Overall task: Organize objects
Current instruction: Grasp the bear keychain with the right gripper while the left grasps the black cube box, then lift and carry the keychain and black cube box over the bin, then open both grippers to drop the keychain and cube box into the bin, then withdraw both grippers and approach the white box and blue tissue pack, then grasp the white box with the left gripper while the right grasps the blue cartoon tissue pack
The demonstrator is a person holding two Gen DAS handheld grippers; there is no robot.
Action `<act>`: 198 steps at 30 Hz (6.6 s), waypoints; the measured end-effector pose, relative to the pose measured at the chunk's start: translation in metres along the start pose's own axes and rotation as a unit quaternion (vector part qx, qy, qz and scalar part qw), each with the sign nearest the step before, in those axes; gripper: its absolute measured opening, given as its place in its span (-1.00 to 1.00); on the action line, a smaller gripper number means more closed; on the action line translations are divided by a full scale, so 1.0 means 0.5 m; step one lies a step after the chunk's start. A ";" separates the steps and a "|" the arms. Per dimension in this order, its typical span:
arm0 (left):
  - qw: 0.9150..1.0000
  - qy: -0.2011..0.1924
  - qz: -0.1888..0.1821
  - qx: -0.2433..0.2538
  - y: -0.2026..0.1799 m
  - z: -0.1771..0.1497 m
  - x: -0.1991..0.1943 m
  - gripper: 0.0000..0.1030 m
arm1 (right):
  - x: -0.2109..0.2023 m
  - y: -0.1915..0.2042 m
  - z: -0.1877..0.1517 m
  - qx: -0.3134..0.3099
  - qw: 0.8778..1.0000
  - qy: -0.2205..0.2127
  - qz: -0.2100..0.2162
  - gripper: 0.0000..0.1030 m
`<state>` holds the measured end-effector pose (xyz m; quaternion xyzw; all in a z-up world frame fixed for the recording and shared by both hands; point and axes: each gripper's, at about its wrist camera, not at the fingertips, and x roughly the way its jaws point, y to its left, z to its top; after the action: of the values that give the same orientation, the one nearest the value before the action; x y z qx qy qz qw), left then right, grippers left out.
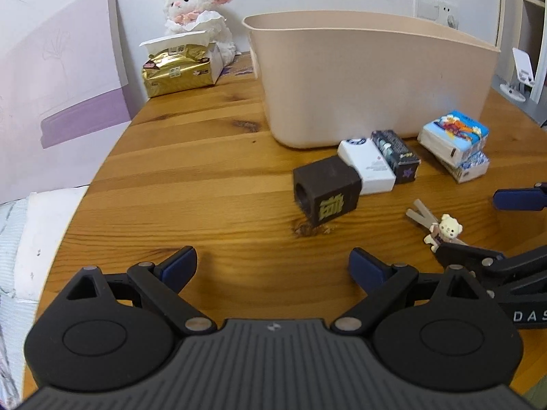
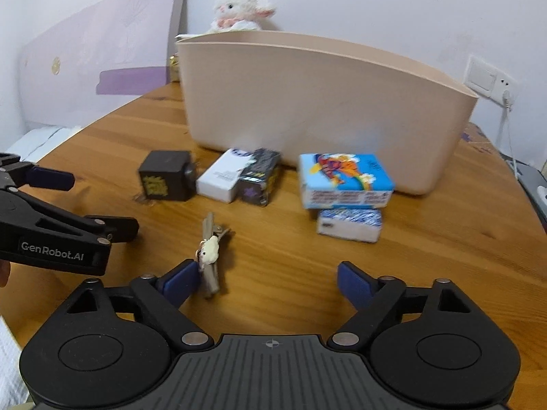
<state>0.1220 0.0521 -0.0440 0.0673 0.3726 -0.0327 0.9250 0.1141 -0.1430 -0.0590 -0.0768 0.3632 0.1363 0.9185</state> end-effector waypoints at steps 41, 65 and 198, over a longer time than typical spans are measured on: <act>0.998 -0.034 -0.051 -0.004 -0.027 0.046 -0.014 -0.01 | -0.023 -0.034 0.030 0.019 0.996 -0.028 0.077 -0.80; 0.986 -0.152 -0.043 0.045 -0.069 0.208 -0.129 0.00 | -0.170 -0.152 0.184 0.040 0.985 -0.165 0.002 -0.80; 0.994 -0.019 -0.098 0.037 -0.067 0.103 0.112 -0.36 | 0.045 -0.119 0.077 0.039 0.999 -0.027 -0.011 0.03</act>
<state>0.1939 0.0108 -0.0493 0.0641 0.3587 -0.1377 0.9210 0.1728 -0.1859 -0.0441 -0.0411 0.3429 0.1140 0.9315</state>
